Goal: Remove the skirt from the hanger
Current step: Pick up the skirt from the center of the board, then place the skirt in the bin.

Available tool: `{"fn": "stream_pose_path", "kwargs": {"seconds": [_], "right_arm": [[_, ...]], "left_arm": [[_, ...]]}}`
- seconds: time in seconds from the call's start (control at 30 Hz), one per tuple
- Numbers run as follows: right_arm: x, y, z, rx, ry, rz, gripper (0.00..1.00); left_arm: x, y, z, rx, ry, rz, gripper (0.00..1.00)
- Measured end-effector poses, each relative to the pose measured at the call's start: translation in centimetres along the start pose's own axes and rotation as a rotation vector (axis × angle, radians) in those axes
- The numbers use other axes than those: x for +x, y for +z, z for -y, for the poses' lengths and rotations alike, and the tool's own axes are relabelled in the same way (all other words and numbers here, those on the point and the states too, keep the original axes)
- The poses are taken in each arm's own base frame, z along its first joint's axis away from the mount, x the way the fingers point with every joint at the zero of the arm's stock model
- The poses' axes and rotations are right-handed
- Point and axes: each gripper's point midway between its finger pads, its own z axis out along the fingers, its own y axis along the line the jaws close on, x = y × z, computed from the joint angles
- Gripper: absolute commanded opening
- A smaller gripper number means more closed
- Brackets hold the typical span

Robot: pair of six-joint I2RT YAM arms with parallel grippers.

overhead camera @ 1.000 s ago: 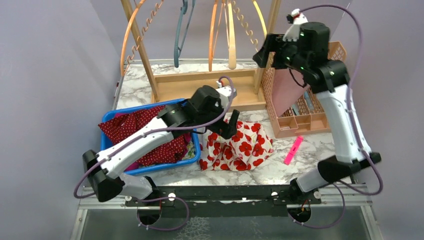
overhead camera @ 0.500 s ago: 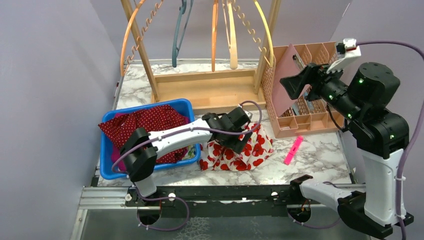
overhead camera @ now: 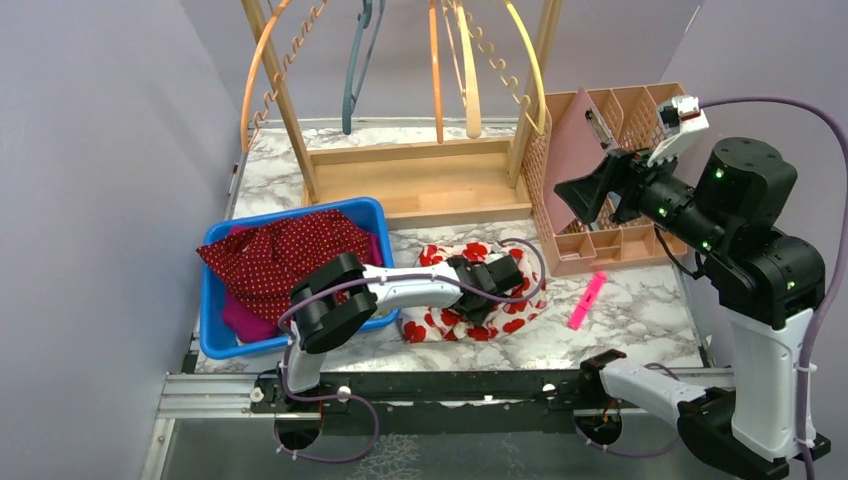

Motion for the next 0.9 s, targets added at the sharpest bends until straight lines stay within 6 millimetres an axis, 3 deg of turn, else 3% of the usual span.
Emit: {"fn": "stream_pose_path", "kwargs": {"seconds": [0.07,0.2,0.33,0.4,0.53,0.63,0.73,0.9], "right_arm": [[-0.2,-0.3,-0.3,-0.015,-0.008,0.006,0.89],[-0.2,-0.6,-0.6,-0.034,-0.022,0.007,0.89],[0.0,-0.6,-0.9,-0.051,-0.032,0.001,0.9],[0.1,-0.6,-1.0,-0.061,-0.033,-0.003,0.89],[0.2,-0.5,-1.2,-0.075,-0.032,-0.01,0.9],[0.3,-0.3,-1.2,-0.076,-0.031,-0.017,0.9],[0.3,-0.2,-1.2,-0.075,-0.031,-0.02,0.9],[0.4,0.3,-1.0,-0.068,-0.029,-0.03,0.9]], "left_arm": [[-0.1,0.0,-0.1,-0.023,-0.013,0.017,0.02],[-0.1,-0.6,-0.7,-0.063,-0.037,0.034,0.0],[-0.1,-3.5,-1.9,-0.096,-0.087,0.044,0.0],[-1.2,-6.6,-2.5,-0.091,-0.143,0.097,0.0],[-4.5,-14.9,-4.2,-0.008,-0.333,0.285,0.0],[-6.0,-19.7,-7.9,0.02,-0.509,0.403,0.0],[-6.5,-23.2,-12.4,-0.009,-0.659,0.505,0.0],[-5.5,-28.2,-19.8,-0.114,-0.826,0.632,0.0]]}}
